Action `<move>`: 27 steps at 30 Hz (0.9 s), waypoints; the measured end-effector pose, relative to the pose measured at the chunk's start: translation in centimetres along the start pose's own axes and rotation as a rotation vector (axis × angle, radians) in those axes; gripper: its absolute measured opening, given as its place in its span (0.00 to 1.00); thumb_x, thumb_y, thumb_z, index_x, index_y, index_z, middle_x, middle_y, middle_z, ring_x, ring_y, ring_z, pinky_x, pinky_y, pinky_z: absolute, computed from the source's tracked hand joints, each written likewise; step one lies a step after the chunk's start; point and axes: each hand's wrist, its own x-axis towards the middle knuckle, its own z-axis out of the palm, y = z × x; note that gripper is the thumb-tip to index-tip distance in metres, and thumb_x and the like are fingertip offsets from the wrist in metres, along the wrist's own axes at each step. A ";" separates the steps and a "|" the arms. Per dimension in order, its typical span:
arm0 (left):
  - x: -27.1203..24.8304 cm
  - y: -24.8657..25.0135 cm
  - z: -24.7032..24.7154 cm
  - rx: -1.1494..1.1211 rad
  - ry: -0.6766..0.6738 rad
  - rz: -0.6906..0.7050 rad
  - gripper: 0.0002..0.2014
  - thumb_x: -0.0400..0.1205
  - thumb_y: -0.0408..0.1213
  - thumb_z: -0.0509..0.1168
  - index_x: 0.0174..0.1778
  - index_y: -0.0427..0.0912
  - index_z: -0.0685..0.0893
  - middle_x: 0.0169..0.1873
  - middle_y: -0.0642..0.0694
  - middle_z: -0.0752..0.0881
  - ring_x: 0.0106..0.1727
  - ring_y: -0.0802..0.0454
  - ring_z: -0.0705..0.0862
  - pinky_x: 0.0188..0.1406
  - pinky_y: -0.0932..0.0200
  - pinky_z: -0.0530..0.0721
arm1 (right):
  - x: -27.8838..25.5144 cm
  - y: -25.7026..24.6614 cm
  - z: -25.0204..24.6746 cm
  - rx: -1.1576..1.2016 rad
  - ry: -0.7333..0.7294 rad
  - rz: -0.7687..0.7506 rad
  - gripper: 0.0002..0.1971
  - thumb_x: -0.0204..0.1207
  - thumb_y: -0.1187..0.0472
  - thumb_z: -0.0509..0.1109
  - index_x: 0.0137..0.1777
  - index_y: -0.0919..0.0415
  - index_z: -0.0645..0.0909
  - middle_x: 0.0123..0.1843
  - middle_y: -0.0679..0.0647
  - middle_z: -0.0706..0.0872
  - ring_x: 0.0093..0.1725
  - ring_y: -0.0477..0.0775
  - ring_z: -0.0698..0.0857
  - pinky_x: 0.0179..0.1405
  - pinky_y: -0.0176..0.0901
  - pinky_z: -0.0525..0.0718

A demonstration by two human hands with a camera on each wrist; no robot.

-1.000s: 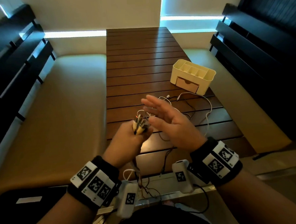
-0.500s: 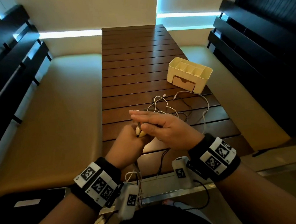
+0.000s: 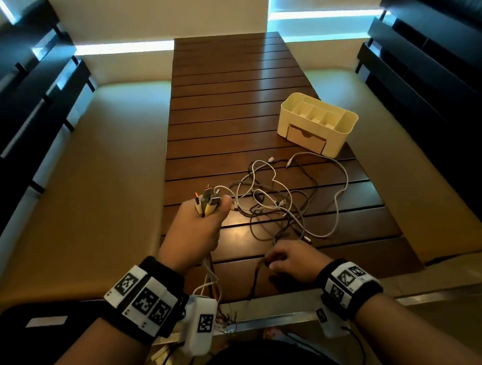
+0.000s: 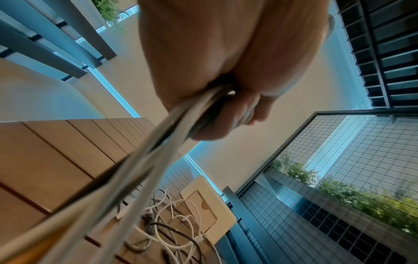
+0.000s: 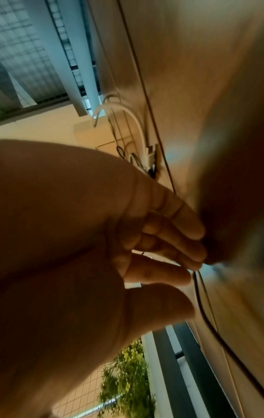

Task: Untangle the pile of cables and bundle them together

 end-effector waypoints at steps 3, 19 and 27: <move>0.5 0.5 0.7 0.043 0.039 -0.003 0.20 0.84 0.55 0.58 0.30 0.47 0.75 0.20 0.43 0.79 0.22 0.51 0.82 0.40 0.41 0.90 | 1.0 0.2 -0.5 0.031 0.062 -0.088 0.20 0.80 0.54 0.72 0.72 0.49 0.79 0.70 0.38 0.74 0.73 0.41 0.72 0.75 0.45 0.73; 2.0 0.3 1.8 -0.133 0.214 -0.161 0.21 0.83 0.50 0.64 0.26 0.49 0.69 0.21 0.46 0.64 0.20 0.51 0.61 0.20 0.60 0.64 | 7.0 0.8 -8.1 0.294 0.530 -0.213 0.03 0.80 0.58 0.71 0.45 0.50 0.84 0.45 0.46 0.86 0.46 0.46 0.85 0.47 0.48 0.88; 2.0 0.2 0.9 -0.192 0.202 -0.178 0.20 0.82 0.51 0.64 0.29 0.46 0.68 0.21 0.49 0.64 0.19 0.53 0.60 0.21 0.61 0.63 | 11.5 -0.4 -7.1 0.135 0.279 0.026 0.05 0.80 0.54 0.71 0.52 0.51 0.85 0.47 0.51 0.87 0.47 0.51 0.86 0.49 0.45 0.87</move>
